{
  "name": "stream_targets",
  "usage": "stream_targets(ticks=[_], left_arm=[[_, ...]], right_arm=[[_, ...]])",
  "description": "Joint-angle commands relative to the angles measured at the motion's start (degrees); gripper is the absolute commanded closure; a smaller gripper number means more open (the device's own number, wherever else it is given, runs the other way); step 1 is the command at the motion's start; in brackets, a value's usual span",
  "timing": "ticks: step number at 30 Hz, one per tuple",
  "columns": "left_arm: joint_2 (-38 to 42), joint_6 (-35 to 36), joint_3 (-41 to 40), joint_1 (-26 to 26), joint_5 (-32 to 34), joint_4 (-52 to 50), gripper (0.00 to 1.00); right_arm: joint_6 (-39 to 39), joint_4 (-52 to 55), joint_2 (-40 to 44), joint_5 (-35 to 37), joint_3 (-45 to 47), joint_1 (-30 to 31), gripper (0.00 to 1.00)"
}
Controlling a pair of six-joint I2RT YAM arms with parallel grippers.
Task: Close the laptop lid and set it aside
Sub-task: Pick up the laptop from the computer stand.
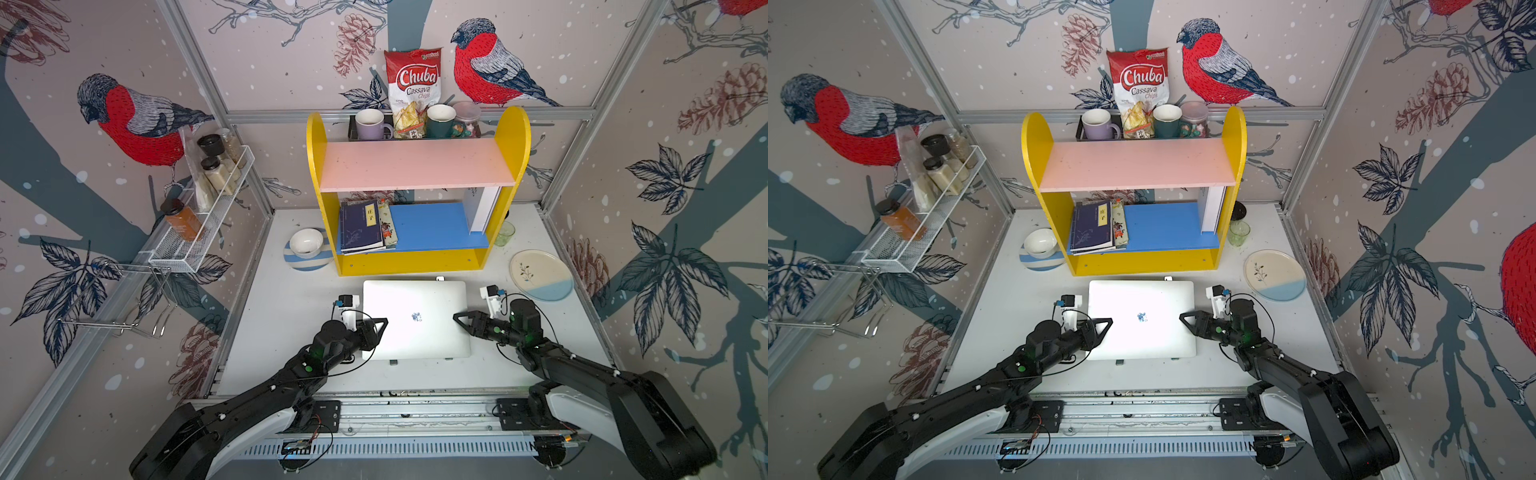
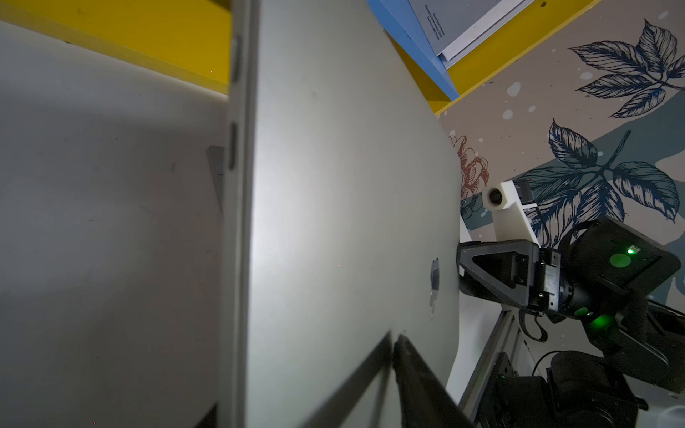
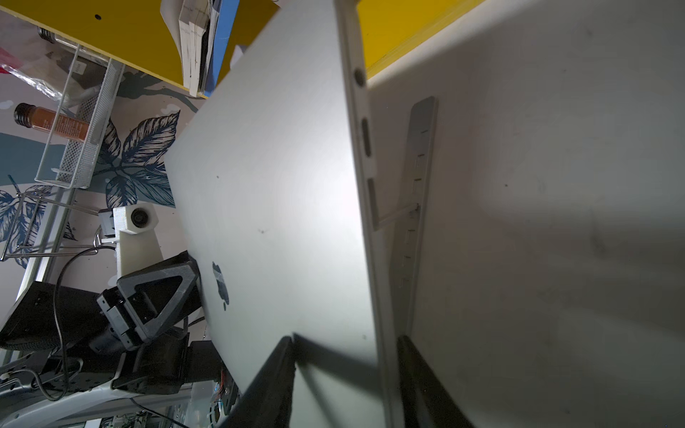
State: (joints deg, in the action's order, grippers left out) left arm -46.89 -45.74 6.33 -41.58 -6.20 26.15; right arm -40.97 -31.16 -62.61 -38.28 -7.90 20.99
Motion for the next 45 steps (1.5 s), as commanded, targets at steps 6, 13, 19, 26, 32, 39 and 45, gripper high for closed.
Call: stream_targets(ticks=[6, 13, 19, 26, 32, 39, 45], left_arm=[[-1.97, -1.21, 2.79, -0.25, -6.06, 5.58, 0.53], [-2.27, -2.24, 3.16, -0.21, -6.46, 5.89, 0.56], [-1.47, -3.38, 3.08, -0.08, -6.61, 5.70, 0.56], [0.54, -5.58, 3.07, 0.26, -7.93, 5.84, 0.64], [-0.05, -7.33, 3.94, 0.67, -9.46, 5.84, 0.86], [-1.83, -8.86, 4.30, 1.13, -11.14, 6.30, 0.95], [-3.19, -9.82, 4.58, 1.22, -12.74, 7.22, 1.00]], right_arm=[[-1.84, -5.72, -1.09, -6.26, -2.35, 0.16, 0.57], [-2.17, -5.98, -1.29, -7.28, -2.74, 0.05, 0.57], [-2.35, -6.02, -0.92, -7.49, -2.56, 0.06, 0.57], [-2.49, -6.02, -0.51, -8.03, -2.71, 0.33, 0.57], [-2.45, -5.80, -0.36, -8.16, -3.07, 0.94, 0.56], [-2.03, -5.32, -0.47, -8.04, -3.17, 1.28, 0.56], [-1.92, -5.20, -0.57, -7.99, -3.25, 1.48, 0.56]])
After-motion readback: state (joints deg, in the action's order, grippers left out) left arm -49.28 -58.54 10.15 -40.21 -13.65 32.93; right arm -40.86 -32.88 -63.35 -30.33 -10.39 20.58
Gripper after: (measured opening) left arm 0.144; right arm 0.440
